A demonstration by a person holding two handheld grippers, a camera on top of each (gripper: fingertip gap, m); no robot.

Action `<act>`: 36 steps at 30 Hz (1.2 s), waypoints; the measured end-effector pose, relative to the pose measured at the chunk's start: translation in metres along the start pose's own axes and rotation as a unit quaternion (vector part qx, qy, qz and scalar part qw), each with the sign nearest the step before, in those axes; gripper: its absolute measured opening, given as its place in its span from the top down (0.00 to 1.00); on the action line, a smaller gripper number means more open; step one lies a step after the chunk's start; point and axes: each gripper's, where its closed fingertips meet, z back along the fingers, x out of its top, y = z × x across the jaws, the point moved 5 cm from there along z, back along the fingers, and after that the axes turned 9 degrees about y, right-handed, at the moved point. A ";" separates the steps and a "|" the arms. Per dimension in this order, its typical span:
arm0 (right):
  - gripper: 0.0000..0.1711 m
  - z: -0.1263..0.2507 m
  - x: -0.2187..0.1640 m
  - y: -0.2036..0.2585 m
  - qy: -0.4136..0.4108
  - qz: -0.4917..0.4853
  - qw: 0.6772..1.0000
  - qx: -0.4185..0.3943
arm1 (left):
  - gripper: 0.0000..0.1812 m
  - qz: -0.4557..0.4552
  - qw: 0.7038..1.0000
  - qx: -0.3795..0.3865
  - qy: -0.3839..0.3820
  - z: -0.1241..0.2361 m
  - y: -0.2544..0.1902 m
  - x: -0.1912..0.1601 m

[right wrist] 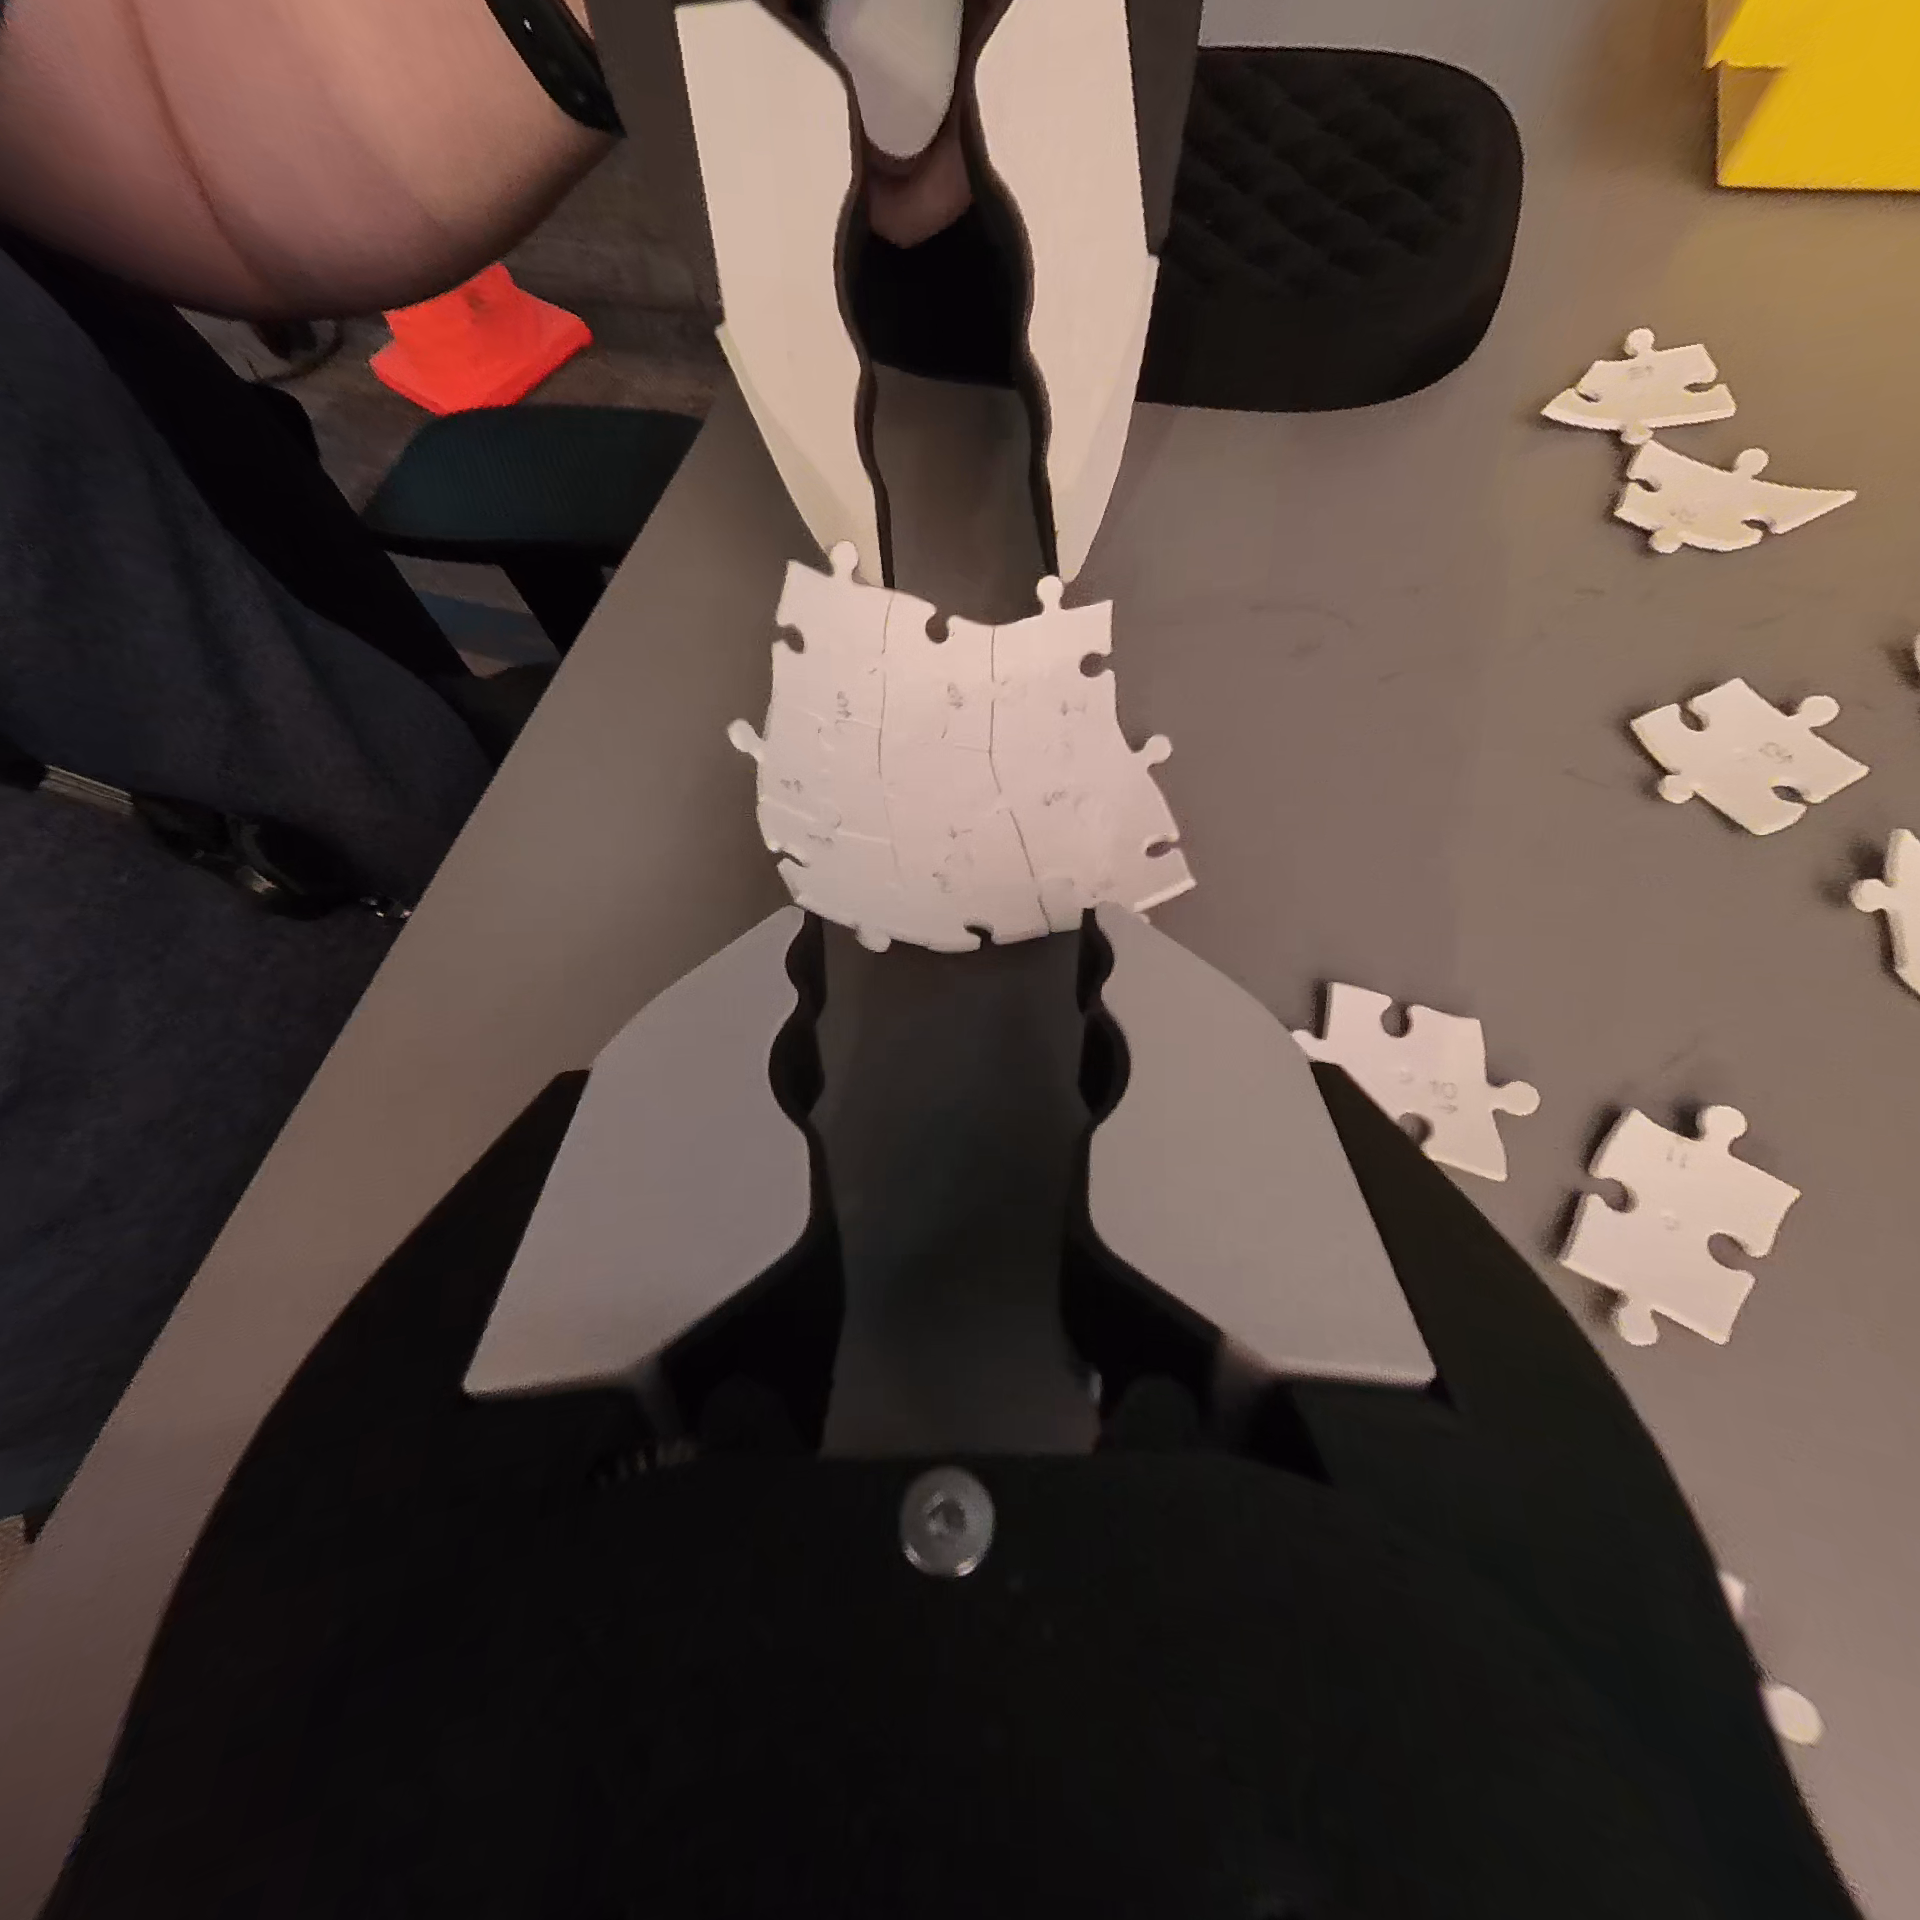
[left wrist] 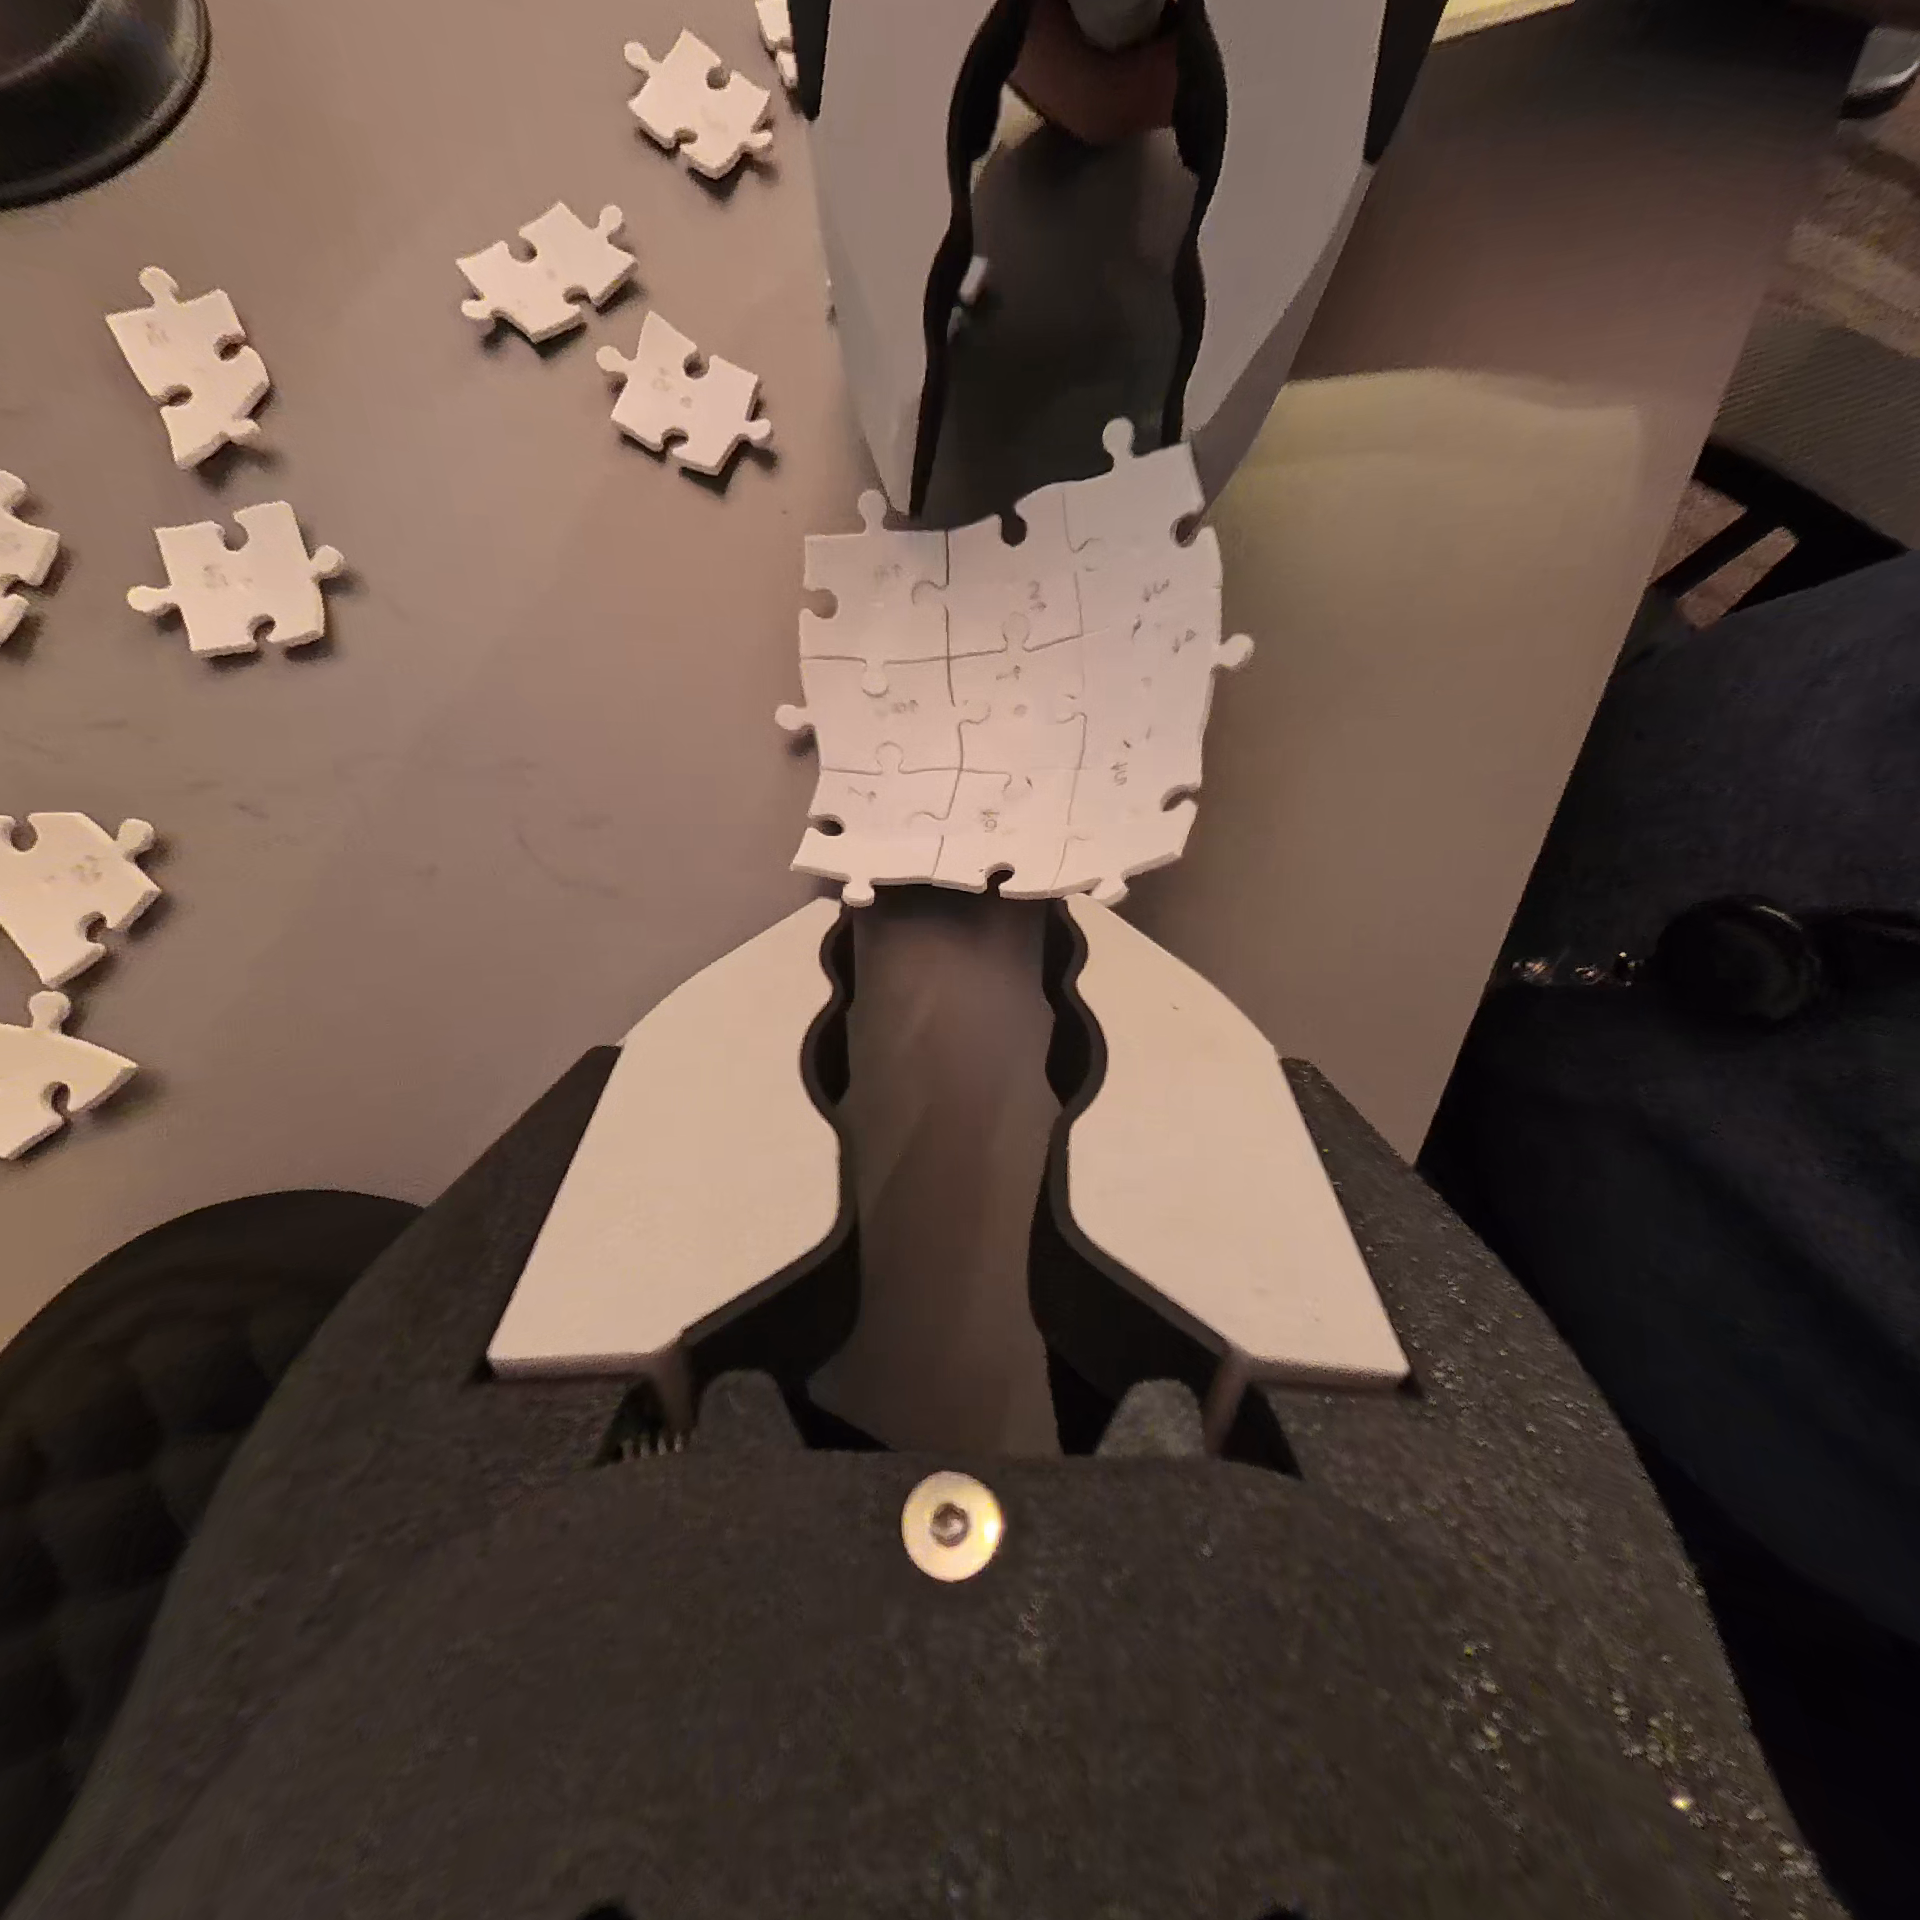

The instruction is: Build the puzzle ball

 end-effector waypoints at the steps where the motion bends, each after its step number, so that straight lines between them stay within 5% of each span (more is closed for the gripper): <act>1: 0.72 0.000 0.000 0.000 -0.003 -0.006 1.000 0.007 | 0.81 0.003 1.000 -0.004 -0.005 0.001 0.000 0.000; 8: 0.72 0.003 0.003 0.002 -0.022 -0.009 1.000 0.013 | 0.82 0.012 1.000 -0.012 -0.018 0.004 0.002 0.002; 22: 0.94 0.003 0.010 0.023 -0.037 0.066 0.996 0.051 | 0.84 0.029 0.998 -0.031 -0.044 0.010 0.005 0.003; 36: 0.98 0.035 0.031 -0.002 -0.103 -0.094 0.972 0.191 | 0.84 0.055 0.990 -0.012 -0.126 0.044 0.011 0.000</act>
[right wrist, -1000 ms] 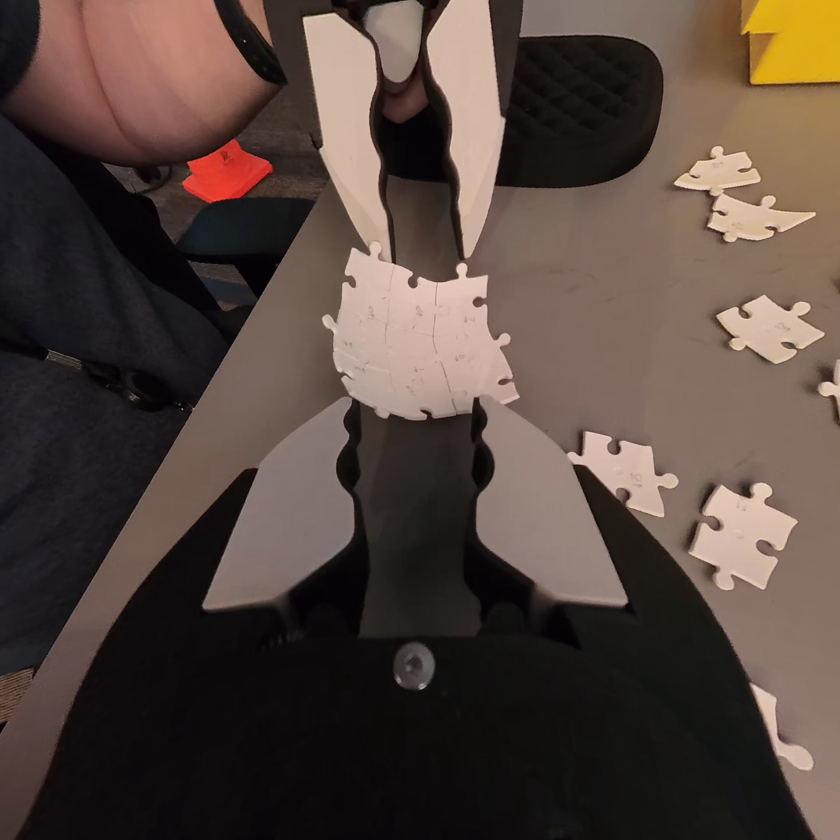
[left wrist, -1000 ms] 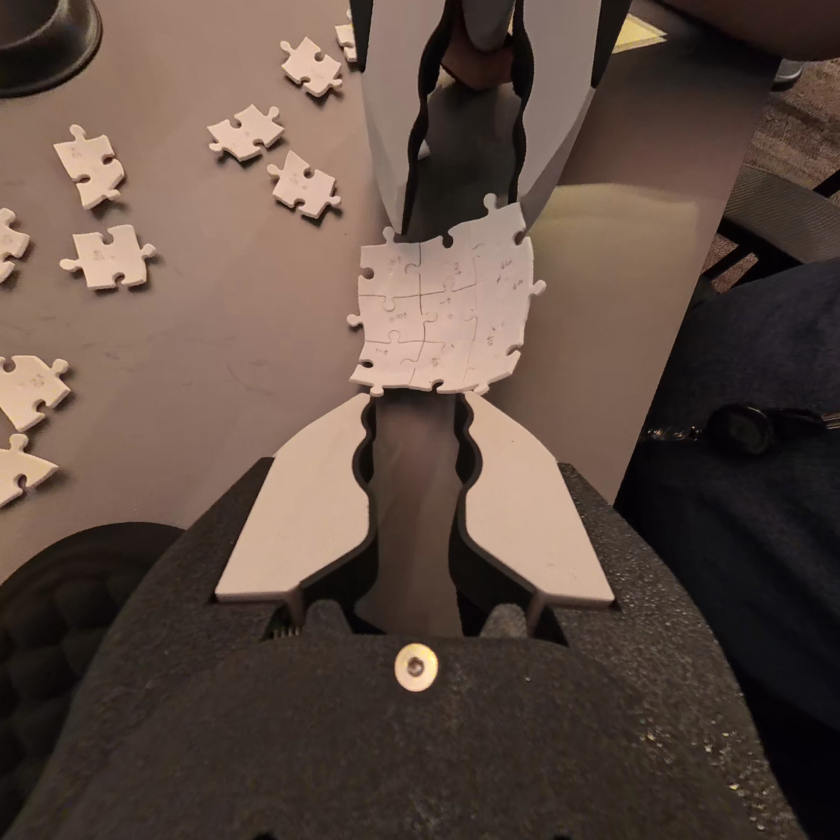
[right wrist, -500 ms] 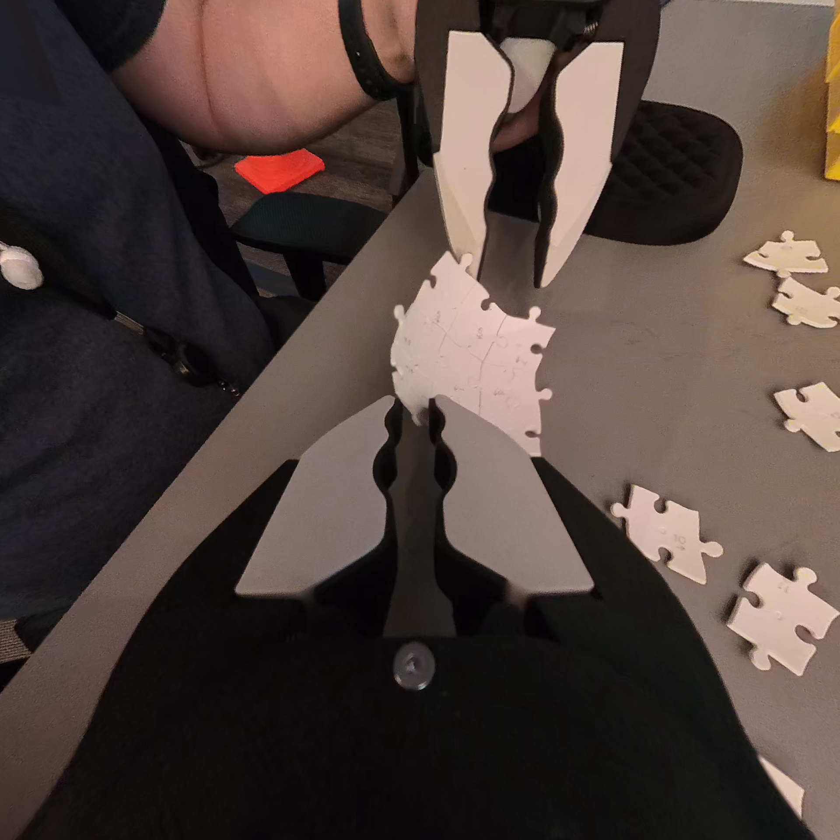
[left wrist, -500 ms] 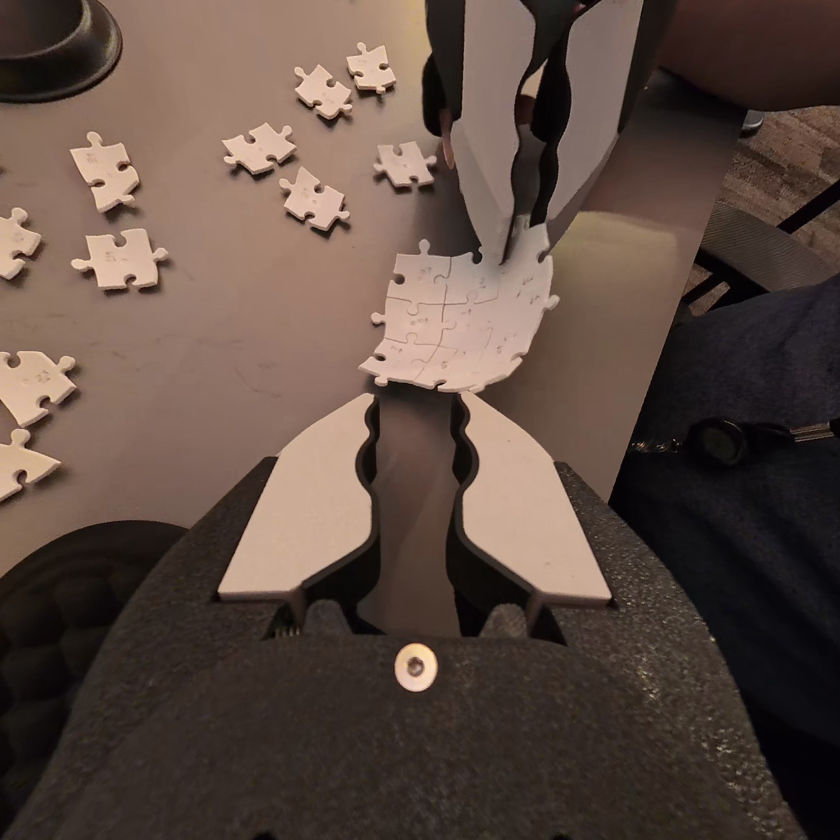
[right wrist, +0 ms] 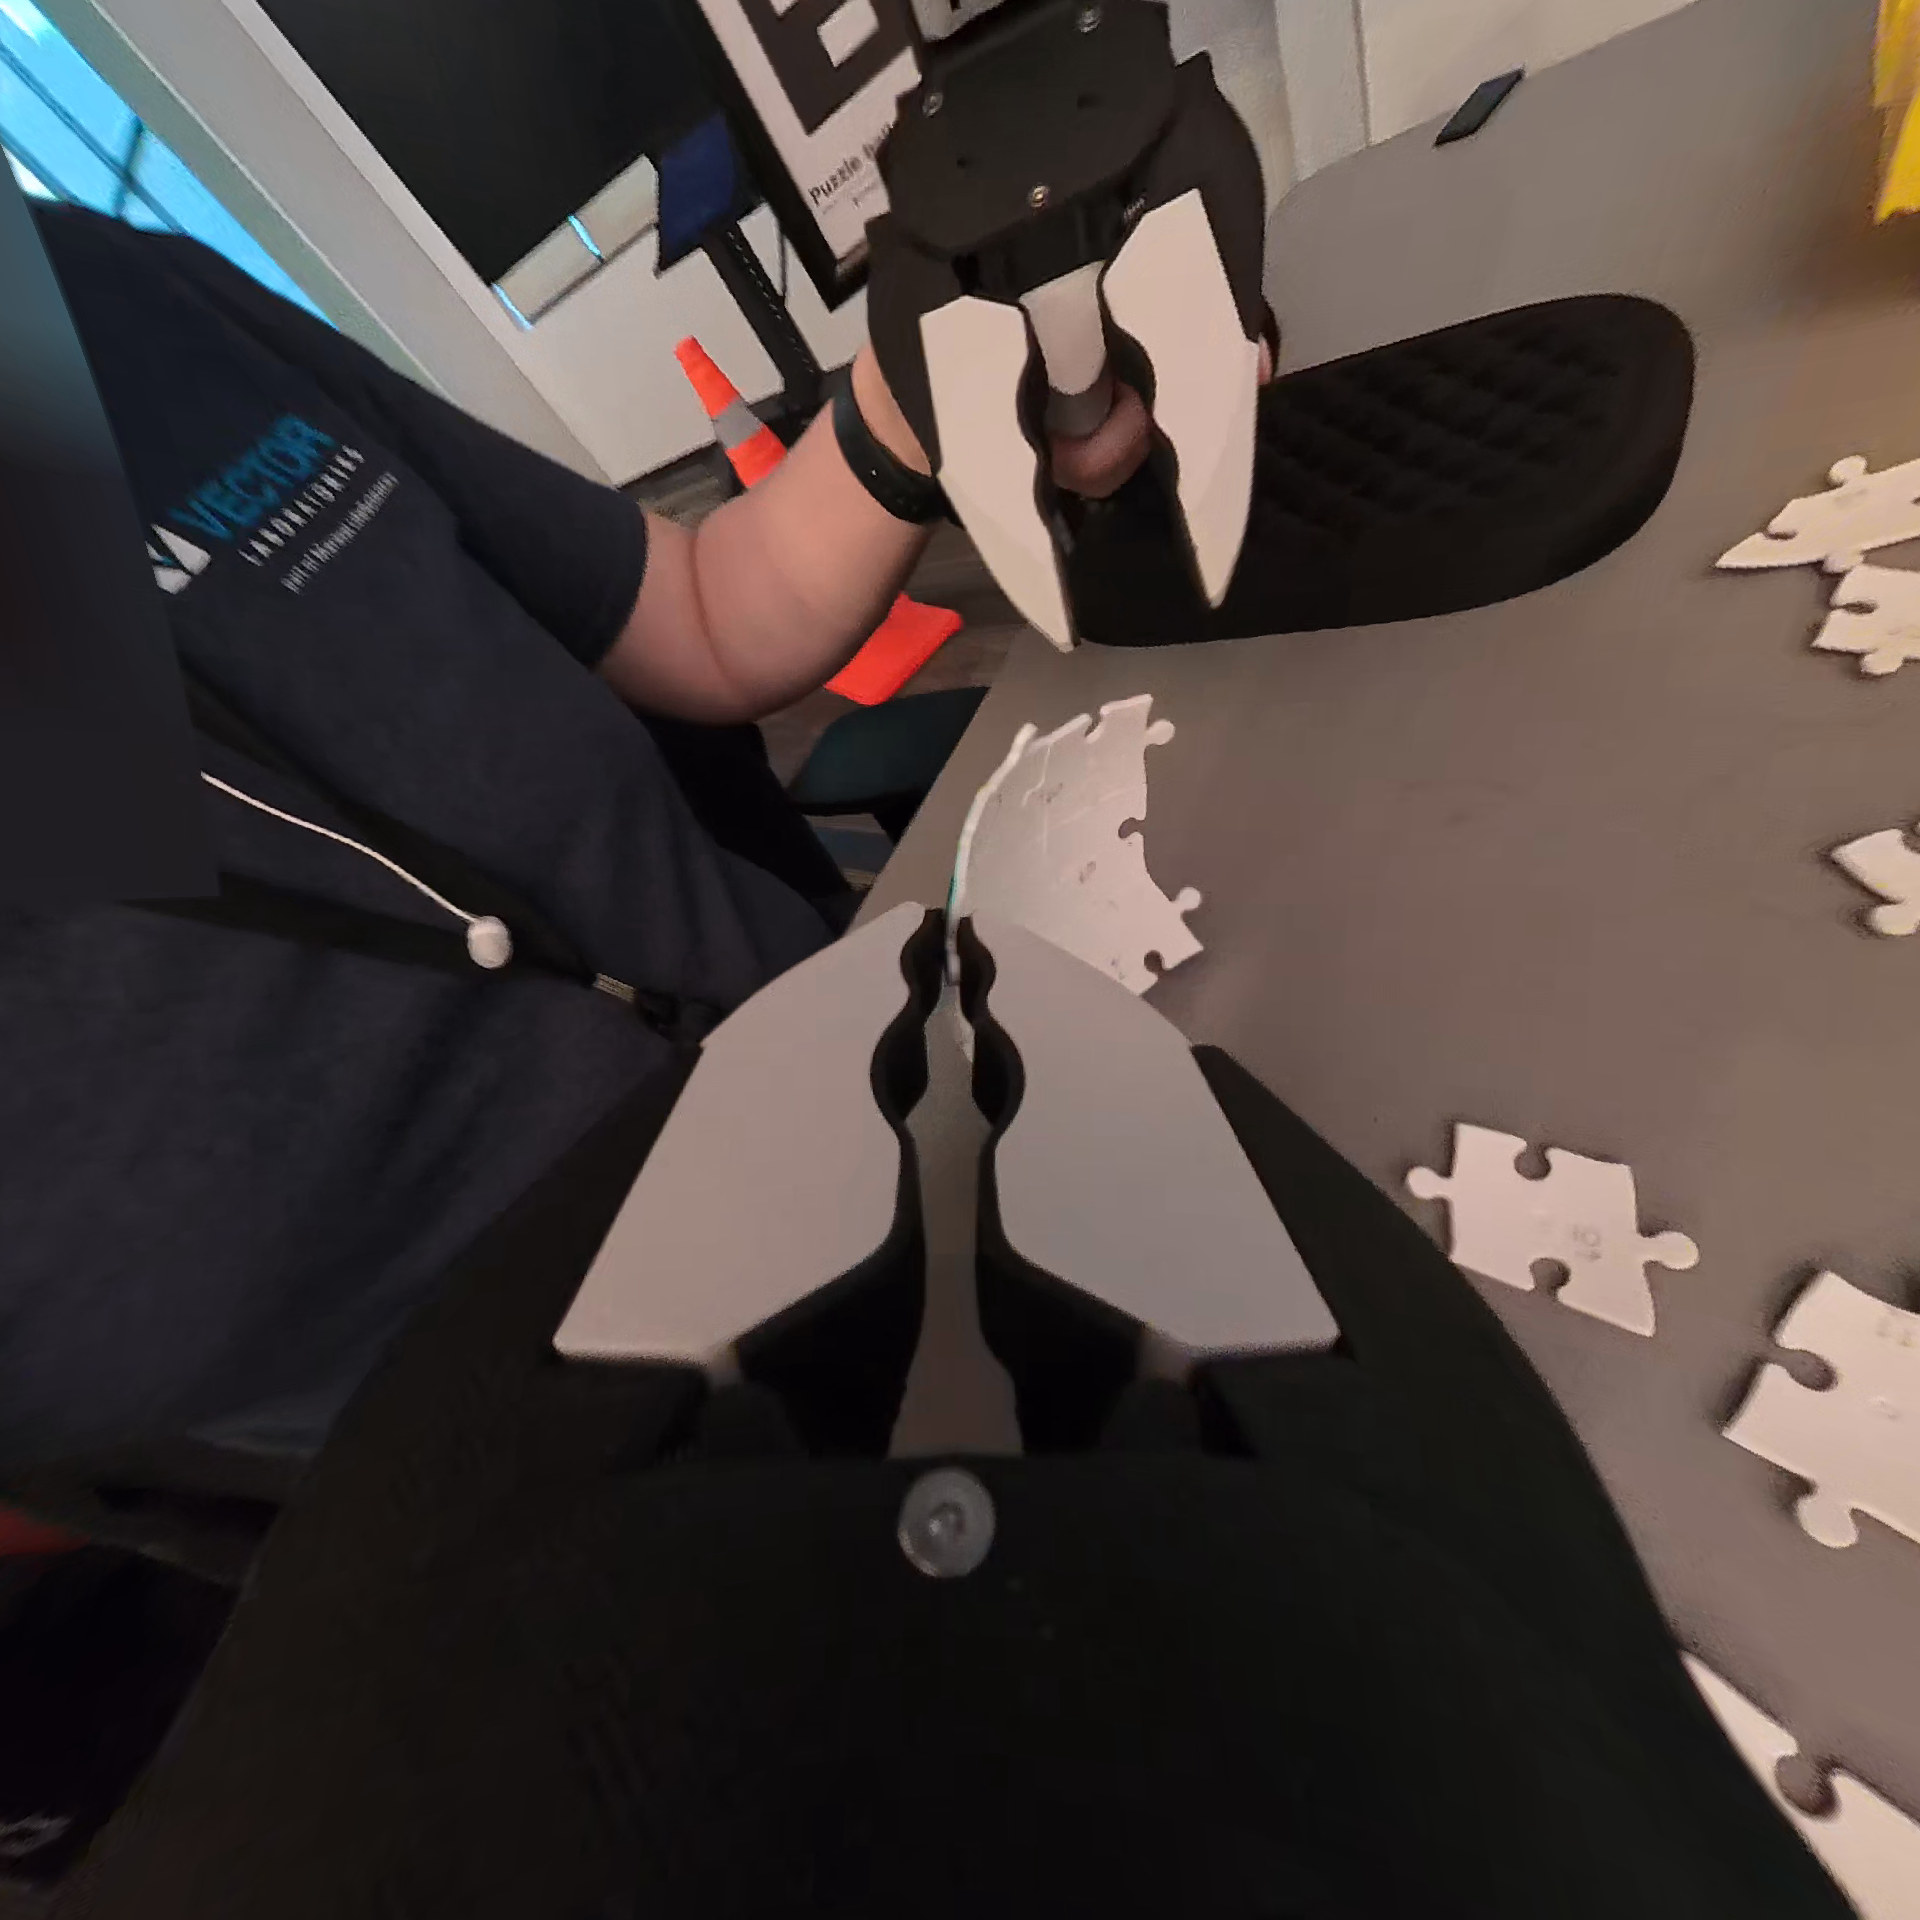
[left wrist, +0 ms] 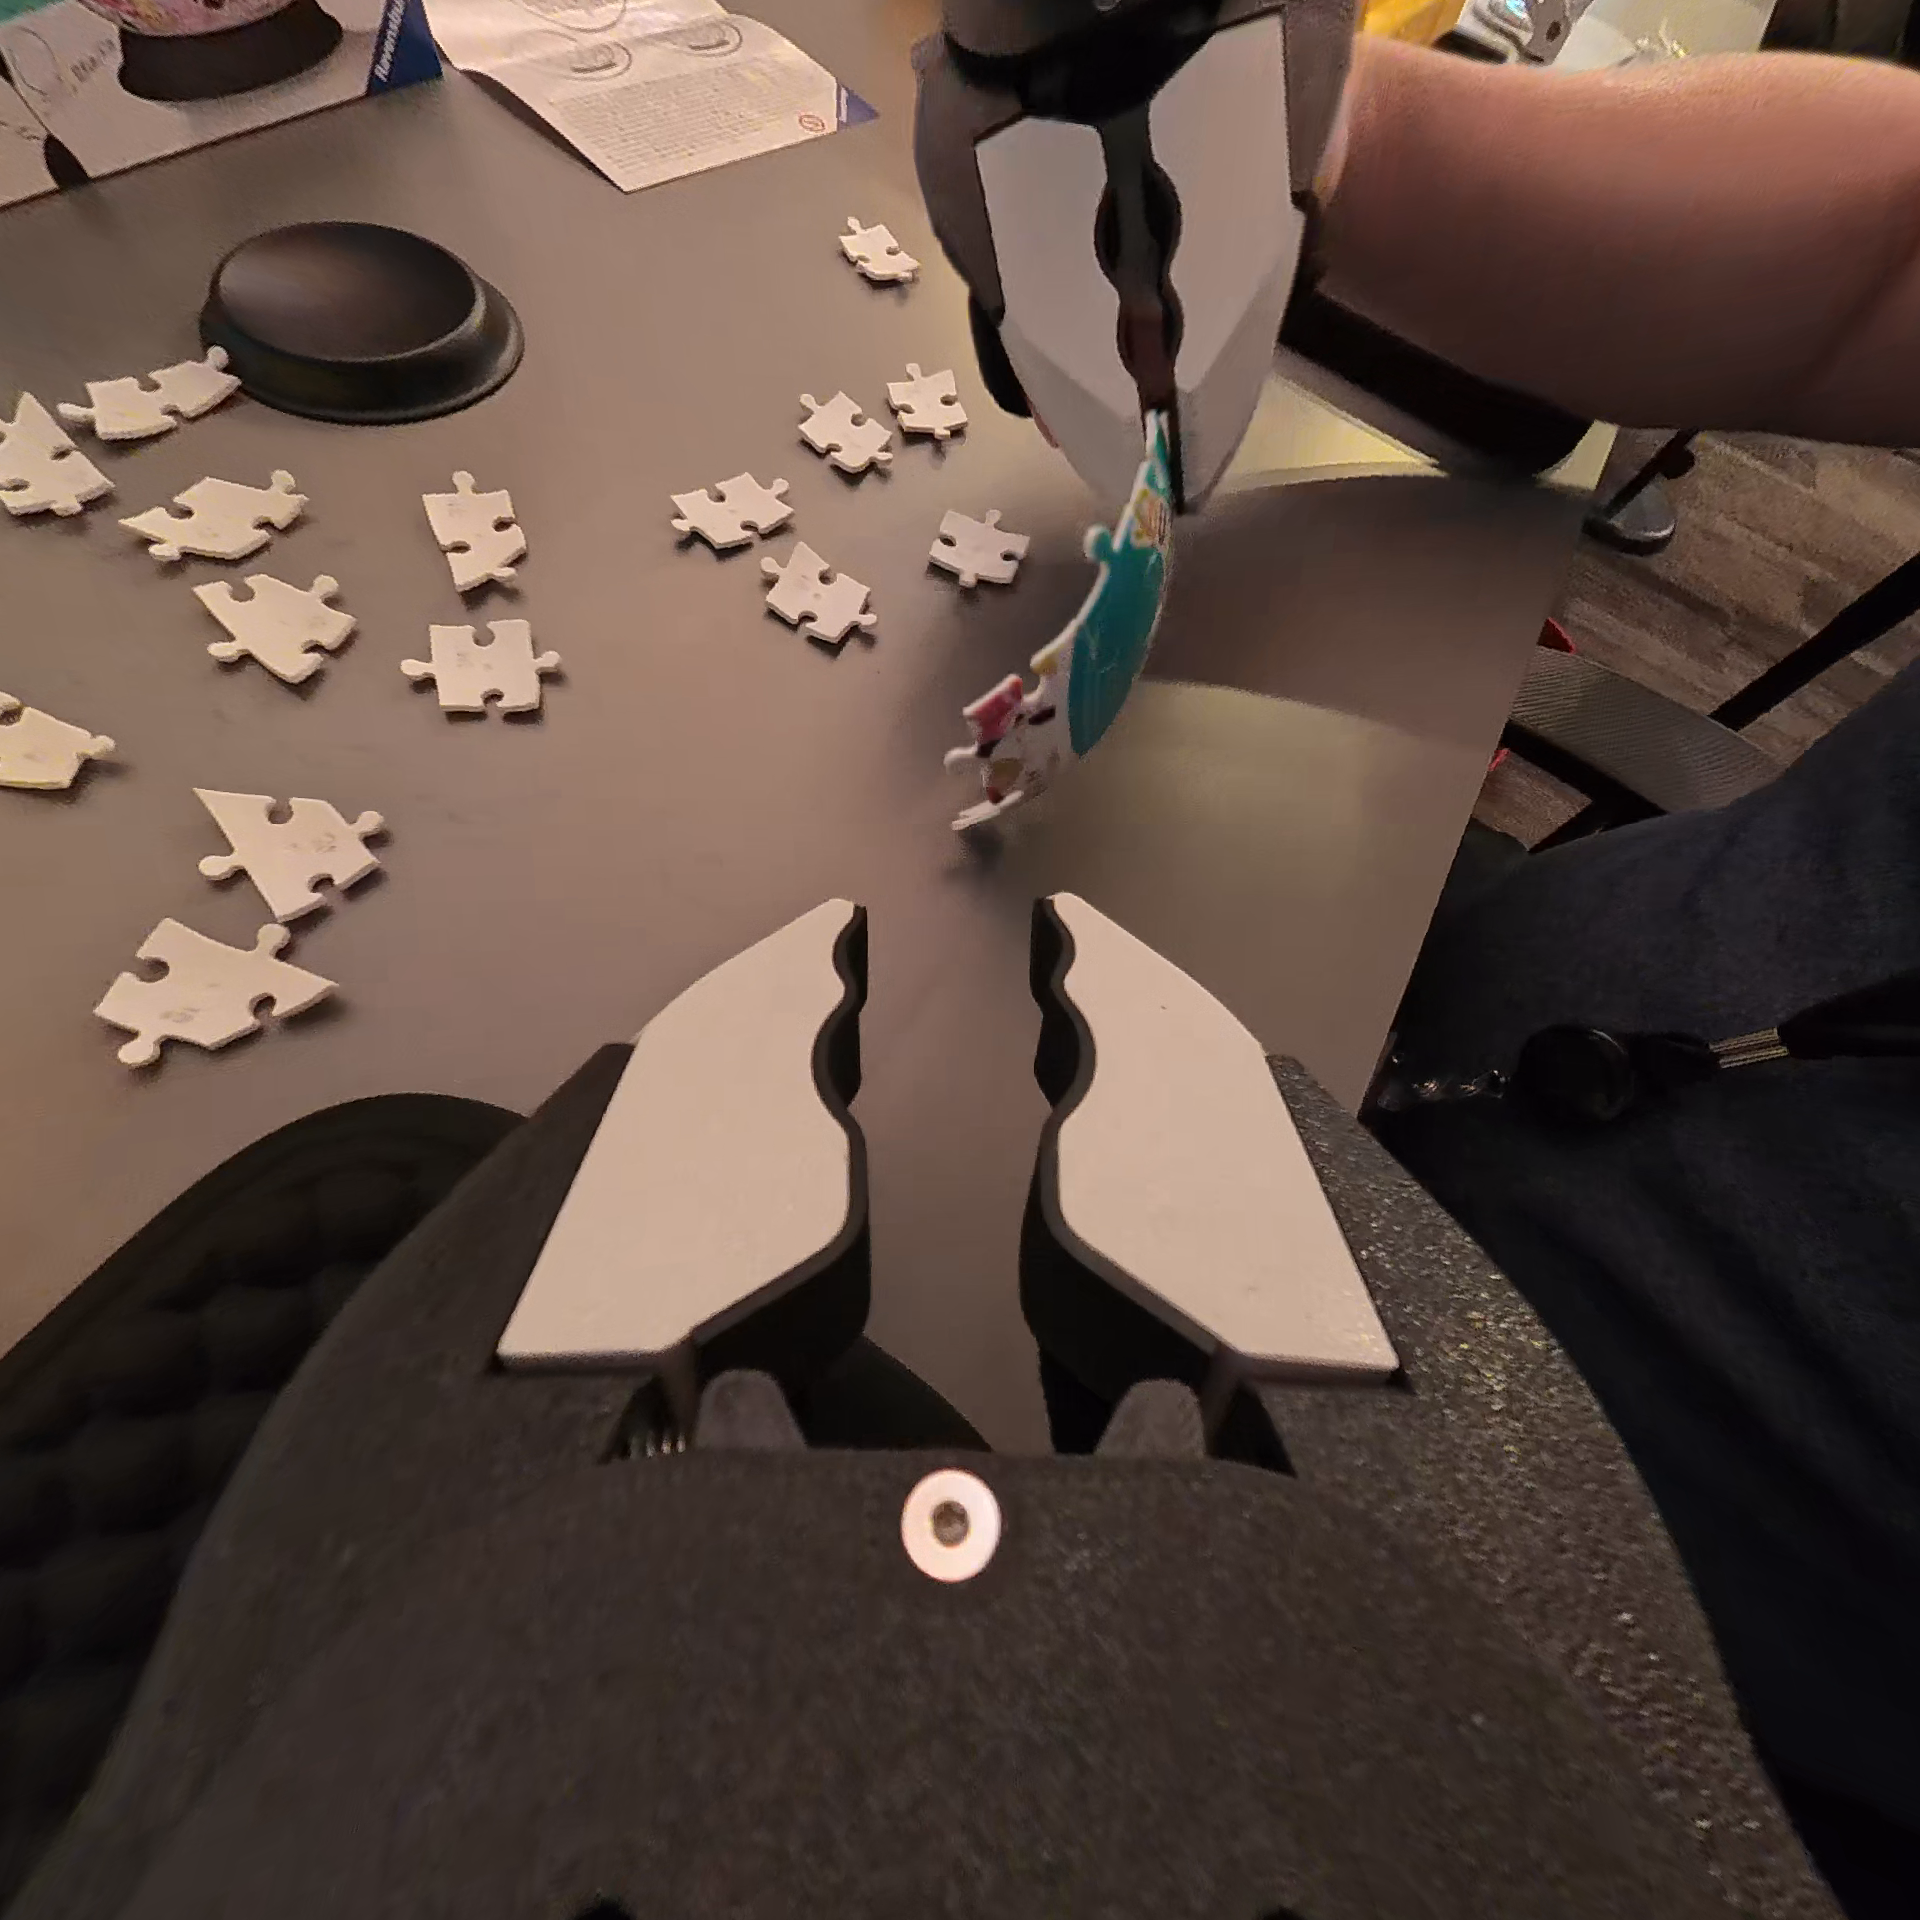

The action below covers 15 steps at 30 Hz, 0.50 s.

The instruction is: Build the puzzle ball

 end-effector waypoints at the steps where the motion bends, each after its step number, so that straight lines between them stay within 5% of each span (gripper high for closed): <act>1: 0.98 0.002 0.002 -0.001 -0.002 -0.013 1.000 0.016 | 0.84 0.002 1.000 0.001 -0.002 0.001 -0.001 -0.001; 15: 0.98 0.043 0.032 -0.019 -0.128 -0.139 0.968 0.165 | 0.84 0.018 0.999 0.027 -0.043 0.012 -0.012 -0.014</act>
